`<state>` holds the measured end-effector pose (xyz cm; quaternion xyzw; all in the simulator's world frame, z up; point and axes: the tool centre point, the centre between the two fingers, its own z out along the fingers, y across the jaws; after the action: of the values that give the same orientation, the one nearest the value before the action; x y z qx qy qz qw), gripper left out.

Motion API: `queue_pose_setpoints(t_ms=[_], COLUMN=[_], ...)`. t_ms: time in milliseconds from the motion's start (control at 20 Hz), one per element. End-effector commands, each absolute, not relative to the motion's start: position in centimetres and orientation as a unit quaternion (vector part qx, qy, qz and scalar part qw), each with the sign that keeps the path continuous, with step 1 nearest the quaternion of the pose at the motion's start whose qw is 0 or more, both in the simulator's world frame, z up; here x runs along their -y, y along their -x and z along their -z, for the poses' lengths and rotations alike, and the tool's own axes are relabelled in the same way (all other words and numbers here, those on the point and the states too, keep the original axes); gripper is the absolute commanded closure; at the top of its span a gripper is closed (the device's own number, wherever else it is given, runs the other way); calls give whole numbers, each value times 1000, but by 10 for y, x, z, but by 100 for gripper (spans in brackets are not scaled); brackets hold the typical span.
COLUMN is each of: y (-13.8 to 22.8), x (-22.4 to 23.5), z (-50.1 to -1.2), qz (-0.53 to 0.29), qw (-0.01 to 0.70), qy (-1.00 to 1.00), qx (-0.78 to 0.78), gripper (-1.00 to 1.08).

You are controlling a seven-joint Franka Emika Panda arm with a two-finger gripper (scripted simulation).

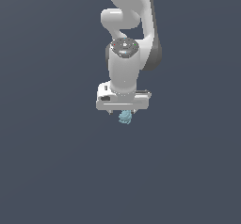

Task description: Pick up the object and move it to a goal position.

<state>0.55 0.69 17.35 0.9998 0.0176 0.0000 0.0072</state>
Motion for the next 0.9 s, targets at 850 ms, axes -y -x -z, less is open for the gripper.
queue_pose_setpoints(t_ms=[850], y=[7], x=[-7], z=[-163], qz=[19], qw=[3], qy=[-1000], qx=[-9], gripper=[-92])
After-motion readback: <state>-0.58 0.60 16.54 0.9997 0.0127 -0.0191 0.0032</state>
